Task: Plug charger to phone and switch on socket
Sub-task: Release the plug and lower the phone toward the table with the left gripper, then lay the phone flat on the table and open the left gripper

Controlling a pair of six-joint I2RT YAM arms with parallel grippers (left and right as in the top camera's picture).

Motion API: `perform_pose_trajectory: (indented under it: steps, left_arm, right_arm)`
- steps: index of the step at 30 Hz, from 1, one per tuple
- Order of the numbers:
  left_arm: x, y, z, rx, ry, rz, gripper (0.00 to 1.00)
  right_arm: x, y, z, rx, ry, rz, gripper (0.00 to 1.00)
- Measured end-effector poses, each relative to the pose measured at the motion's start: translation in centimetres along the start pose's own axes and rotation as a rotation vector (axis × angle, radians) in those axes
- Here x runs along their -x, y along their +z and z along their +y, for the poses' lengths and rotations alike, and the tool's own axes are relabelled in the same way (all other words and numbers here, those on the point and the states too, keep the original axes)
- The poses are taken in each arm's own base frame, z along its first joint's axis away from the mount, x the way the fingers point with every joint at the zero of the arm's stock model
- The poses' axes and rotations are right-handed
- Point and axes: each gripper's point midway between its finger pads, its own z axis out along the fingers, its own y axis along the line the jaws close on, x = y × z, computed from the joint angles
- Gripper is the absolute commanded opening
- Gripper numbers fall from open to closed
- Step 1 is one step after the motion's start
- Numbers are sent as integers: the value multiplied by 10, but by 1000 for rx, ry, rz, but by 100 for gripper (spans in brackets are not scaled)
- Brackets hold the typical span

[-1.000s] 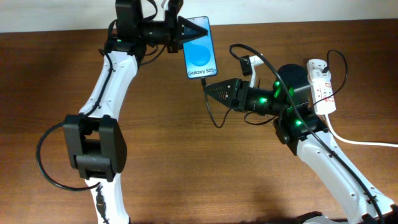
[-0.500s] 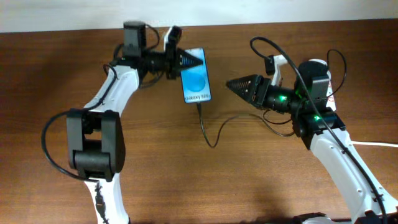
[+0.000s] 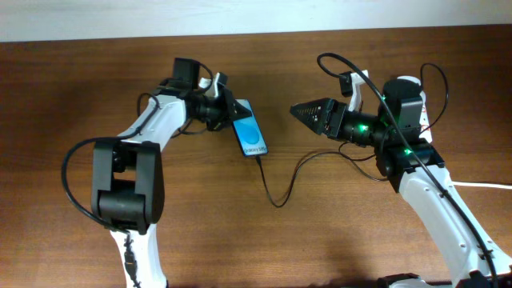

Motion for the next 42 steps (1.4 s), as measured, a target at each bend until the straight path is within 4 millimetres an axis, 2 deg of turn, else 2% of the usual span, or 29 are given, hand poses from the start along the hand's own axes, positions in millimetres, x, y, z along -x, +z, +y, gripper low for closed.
perform_pose_trajectory:
  steps: [5, 9, 15, 19, 22, 37, 42]
  left_arm:
    - [-7, 8, 12, 98, 93, 3, 0]
    - [1, 4, 35, 228, 120, -41, 0]
    - [7, 0, 47, 301, 133, -72, 1]
    - [-1, -2, 52, 324, 104, -42, 9]
    - [-6, -3, 56, 341, 91, -27, 10]
    - [-7, -4, 59, 357, 100, -23, 27]
    - [-7, -4, 59, 357, 99, -23, 41]
  right_arm:
    - [-2, 0, -1, -5, 7, 5, 87]
    - [-4, 0, -4, -13, 10, 15, 87]
    - [-5, 0, -5, -19, 14, 17, 87]
    - [-6, 0, -7, -25, 21, 18, 87]
    - [-6, 0, -7, -26, 22, 19, 87]
    - [-6, 0, -7, -26, 20, 19, 87]
    - [-6, 0, -7, -26, 19, 19, 87]
